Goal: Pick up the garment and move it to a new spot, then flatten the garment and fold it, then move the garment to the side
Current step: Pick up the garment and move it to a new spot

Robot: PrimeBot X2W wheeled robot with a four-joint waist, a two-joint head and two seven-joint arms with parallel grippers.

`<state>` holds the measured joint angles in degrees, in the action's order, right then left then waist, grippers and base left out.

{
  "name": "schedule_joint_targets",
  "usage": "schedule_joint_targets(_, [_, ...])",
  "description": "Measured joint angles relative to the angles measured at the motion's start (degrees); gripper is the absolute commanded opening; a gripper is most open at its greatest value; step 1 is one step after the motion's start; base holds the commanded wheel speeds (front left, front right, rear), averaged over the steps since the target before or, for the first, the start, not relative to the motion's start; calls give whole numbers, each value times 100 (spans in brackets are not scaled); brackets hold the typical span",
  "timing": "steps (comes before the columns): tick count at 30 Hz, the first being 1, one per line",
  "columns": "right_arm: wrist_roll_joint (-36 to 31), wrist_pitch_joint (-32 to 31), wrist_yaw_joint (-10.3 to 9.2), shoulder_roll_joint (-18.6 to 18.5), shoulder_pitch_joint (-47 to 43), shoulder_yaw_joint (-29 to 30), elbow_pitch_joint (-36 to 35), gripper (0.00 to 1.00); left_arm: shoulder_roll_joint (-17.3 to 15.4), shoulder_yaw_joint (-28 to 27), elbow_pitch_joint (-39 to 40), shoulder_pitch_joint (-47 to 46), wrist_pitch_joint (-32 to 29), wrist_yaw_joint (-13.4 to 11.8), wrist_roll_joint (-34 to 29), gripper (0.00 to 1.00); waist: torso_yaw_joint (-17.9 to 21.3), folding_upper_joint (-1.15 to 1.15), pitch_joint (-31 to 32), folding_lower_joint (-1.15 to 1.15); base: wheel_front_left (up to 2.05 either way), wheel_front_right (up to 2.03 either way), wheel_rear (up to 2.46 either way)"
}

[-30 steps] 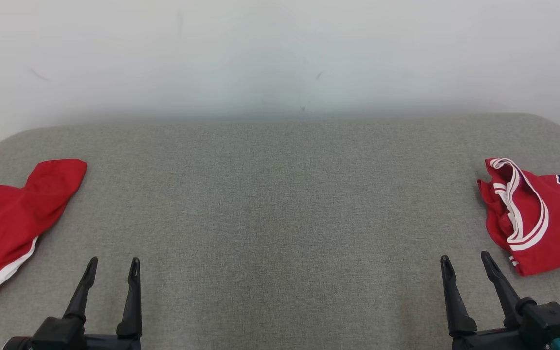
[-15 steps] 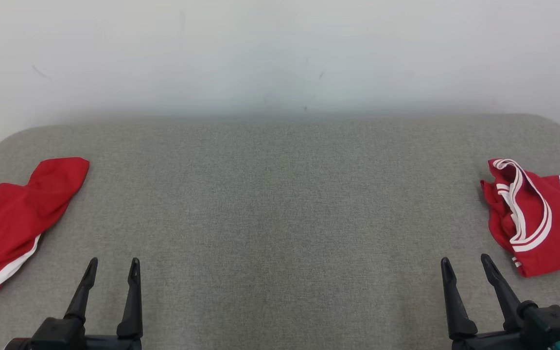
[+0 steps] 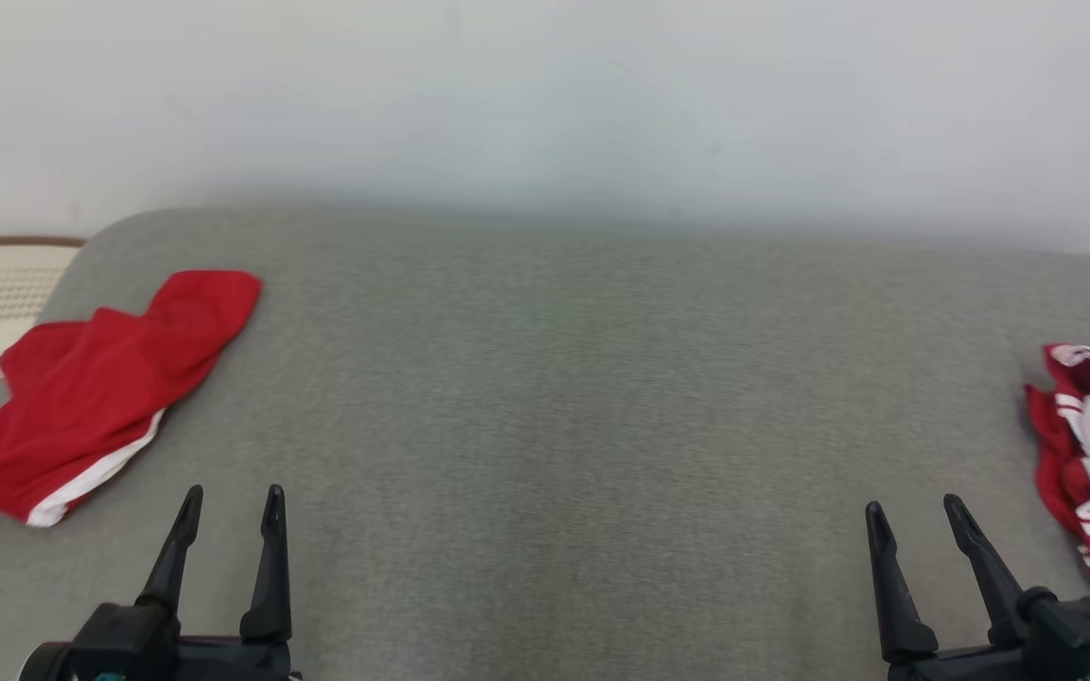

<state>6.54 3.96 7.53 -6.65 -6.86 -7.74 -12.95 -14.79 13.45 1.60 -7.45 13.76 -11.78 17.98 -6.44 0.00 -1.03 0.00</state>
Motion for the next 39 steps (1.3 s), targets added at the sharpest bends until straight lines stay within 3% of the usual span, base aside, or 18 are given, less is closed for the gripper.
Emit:
schedule_joint_targets(15, [86,-40,0,-10,96,-341,-1,100,9,-93,-54,82,75,-3,74,100,-1551,0,13,0,0,0,0])
schedule_joint_targets(22, [157,-36,0,13,136,-423,56,100,-12,-124,-54,127,83,8,107,100,-1975,1,13,0,0,0,0])
schedule_joint_targets(39, [177,-9,0,9,173,-452,80,100,-29,-183,-38,123,94,-16,105,100,-1999,1,-67,0,0,0,0])
